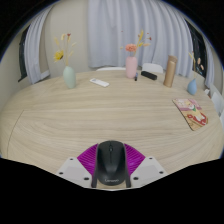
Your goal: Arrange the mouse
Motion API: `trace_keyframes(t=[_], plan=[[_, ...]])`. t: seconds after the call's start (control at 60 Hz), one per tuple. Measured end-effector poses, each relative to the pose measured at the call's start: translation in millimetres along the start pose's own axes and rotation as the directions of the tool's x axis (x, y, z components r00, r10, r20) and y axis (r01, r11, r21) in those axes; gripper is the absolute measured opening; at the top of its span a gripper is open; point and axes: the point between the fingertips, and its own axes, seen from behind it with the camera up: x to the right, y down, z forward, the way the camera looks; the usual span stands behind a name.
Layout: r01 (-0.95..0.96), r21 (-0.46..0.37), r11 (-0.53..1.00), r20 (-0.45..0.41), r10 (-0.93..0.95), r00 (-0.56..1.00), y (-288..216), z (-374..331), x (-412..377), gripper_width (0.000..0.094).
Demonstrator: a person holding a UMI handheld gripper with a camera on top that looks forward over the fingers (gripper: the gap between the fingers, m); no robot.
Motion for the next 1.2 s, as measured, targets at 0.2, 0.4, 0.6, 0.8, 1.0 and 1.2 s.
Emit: trace_keyframes(t=[0.2, 0.4, 0.6, 0.8, 1.0, 1.2], plan=[[-0.067, 0.071, 0.995, -0.029, 0.07, 0.997, -87, -21, 58, 0.0379], [-0.054, 0.214, 0.975, -0.146, 0.087, 0.985, -198, -10, 212, 0.038], [-0.03, 0.177, 0.984, -0.27, 0.077, 0.96, -193, 49, 368, 0.0377], [-0.131, 0.073, 0.989, -0.286, 0.146, 0.947, -133, 103, 440, 0.0376], [-0.201, 0.054, 0.978, -0.262, 0.208, 0.942, -104, 115, 452, 0.0393], [-0.183, 0.022, 0.983, -0.227, 0.184, 0.956, -107, 108, 439, 0.078]])
